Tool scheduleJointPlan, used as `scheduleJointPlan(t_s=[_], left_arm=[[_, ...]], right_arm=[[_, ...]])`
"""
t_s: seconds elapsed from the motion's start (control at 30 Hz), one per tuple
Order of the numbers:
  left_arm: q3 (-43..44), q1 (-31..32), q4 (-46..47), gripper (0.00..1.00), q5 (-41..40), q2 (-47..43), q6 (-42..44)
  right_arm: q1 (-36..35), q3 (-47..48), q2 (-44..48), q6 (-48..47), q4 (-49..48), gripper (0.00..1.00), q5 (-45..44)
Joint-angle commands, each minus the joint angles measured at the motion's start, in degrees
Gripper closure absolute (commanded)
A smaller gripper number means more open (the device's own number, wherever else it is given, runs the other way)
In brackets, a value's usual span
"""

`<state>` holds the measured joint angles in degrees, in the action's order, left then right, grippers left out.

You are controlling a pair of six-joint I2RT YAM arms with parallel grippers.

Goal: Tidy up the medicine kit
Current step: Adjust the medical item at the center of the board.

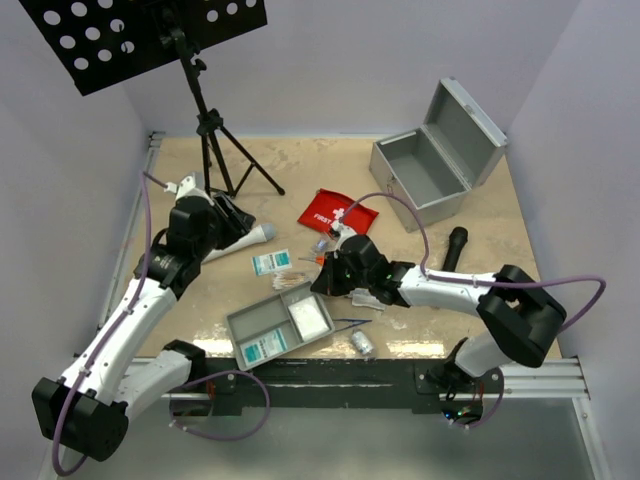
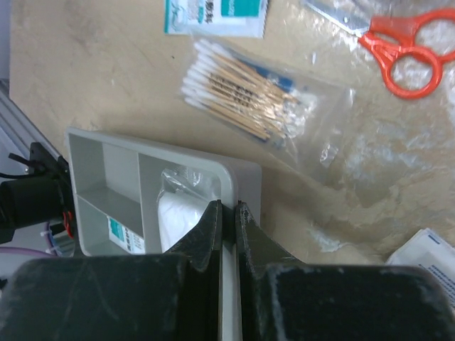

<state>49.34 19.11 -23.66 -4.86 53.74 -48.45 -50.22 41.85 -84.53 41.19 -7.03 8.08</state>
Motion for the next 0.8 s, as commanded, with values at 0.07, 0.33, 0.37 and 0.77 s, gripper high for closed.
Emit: scheduleJointPlan(t_s=[0.07, 0.33, 0.37, 0.77], left_arm=[[-3.46, -0.48, 2.65, 0.45, 1.08, -0.03, -0.86], [-4.17, -0.48, 3.71, 0.45, 0.73, 0.84, -0.86], [-4.17, -0.48, 3.80, 0.45, 0.73, 0.93, -0.95], [-3.90, -0.57, 4.24, 0.45, 0.56, 2.25, -0.33]], right_arm=[[-1.02, -3.87, -1.69, 6.09, -8.70, 1.00, 0.01], [-0.15, -5.63, -4.76, 10.13, -10.81, 1.00, -1.66], [0.55, -6.24, -5.64, 10.66, -11.68, 1.00, -1.40], [8.82, -9.06, -8.72, 10.41, -16.36, 1.00, 0.89]])
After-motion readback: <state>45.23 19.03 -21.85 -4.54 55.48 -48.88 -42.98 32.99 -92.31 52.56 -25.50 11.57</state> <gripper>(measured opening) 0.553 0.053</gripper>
